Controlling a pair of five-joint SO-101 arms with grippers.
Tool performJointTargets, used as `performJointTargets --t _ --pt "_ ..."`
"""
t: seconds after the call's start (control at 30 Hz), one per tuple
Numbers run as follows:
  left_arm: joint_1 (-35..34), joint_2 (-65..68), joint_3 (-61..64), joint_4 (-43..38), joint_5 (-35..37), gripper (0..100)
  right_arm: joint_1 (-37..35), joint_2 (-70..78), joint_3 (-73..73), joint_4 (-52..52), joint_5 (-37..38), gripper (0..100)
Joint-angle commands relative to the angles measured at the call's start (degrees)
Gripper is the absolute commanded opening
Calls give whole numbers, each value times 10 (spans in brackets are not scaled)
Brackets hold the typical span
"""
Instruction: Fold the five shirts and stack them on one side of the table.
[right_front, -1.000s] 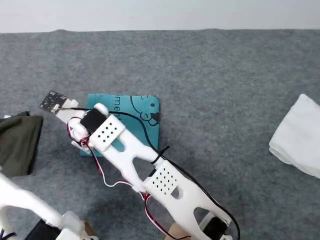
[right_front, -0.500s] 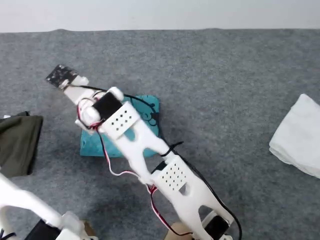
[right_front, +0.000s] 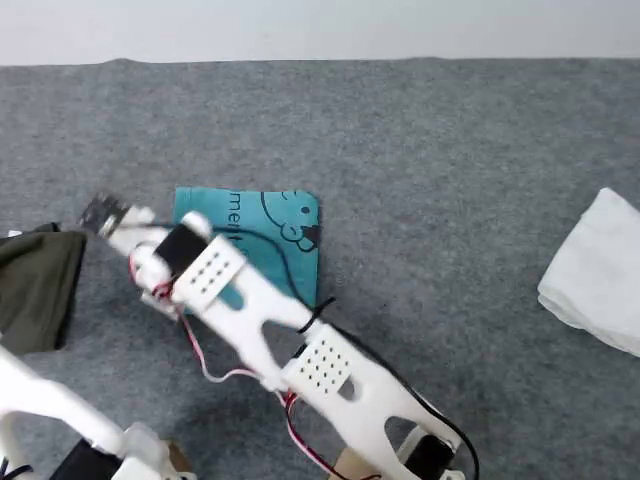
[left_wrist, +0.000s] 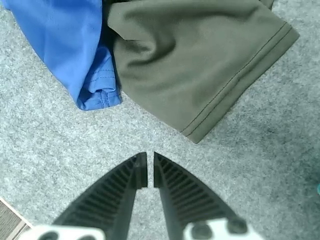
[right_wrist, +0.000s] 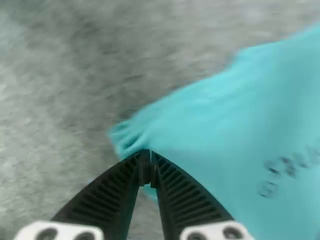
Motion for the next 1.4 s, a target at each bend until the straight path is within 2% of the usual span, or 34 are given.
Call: performJointTargets --t 0.0,0.17,0.33,0.47,0.6,0.8,1.03,1.2,1.3,1.37 --pt "-3 -23 -3 -11 -7 32 -8 -6 -30 -15 -6 10" --pt "-4 -23 -3 -11 -7 32 10 -28 -65 -16 -4 10" --pt "-1 -23 -4 -8 -7 32 32 -75 -89 24 36 11" --pt "-4 -24 -7 -6 -7 32 61 -125 -80 30 27 9" --pt "-1 -40 -20 21 -25 32 101 -181 -25 32 -8 10" --pt "3 -152 -22 39 -37 32 167 -321 165 32 -76 12" --pt "60 -273 51 53 -58 32 237 -443 378 29 -142 17" --pt "91 -343 100 59 -58 33 275 -428 413 29 -223 122" --pt "100 -371 123 59 -59 34 275 -394 412 28 -235 192" --pt "100 -385 134 57 -59 34 273 -367 412 19 -235 203"
